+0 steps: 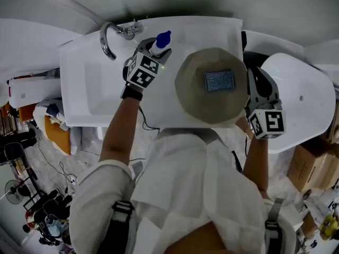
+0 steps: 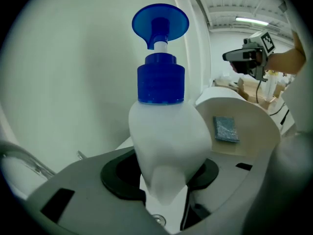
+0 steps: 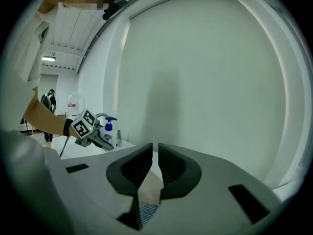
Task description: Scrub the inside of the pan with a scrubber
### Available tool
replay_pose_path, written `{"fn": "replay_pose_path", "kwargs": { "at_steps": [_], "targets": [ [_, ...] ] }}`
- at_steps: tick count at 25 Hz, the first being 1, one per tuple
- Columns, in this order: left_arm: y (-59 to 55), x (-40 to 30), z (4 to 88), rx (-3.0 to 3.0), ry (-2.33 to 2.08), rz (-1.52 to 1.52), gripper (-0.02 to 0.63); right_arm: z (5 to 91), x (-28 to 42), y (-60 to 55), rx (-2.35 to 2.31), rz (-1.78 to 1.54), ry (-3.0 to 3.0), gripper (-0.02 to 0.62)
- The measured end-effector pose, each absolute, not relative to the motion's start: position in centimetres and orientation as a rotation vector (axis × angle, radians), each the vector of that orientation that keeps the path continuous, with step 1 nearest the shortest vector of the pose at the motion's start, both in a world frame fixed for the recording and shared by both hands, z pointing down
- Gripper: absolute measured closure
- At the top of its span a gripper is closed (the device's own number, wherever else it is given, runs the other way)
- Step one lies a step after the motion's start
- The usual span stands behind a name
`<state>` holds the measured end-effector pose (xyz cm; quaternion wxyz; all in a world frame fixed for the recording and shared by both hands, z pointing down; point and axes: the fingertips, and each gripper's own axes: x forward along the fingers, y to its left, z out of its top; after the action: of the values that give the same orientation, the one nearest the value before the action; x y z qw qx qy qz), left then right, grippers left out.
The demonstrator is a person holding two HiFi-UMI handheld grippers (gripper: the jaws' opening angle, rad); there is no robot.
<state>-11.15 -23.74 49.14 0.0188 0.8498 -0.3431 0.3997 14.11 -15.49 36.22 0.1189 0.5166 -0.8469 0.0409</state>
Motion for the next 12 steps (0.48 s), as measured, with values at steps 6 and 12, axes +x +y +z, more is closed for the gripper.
{"fn": "replay_pose_path", "kwargs": {
  "at_steps": [6,12],
  "targets": [
    [-17.9,-8.2,47.3,2.642,-0.77,1.546,0.402,35.7,15.1,-13.5,1.544,0.117,-2.493,0.577],
    [-13.4,-5.5,46.4,2.614,-0.501,1.833,0.402,34.6,17.3,-11.2,1.596,0.113,-2.492,0.577]
  ]
}}
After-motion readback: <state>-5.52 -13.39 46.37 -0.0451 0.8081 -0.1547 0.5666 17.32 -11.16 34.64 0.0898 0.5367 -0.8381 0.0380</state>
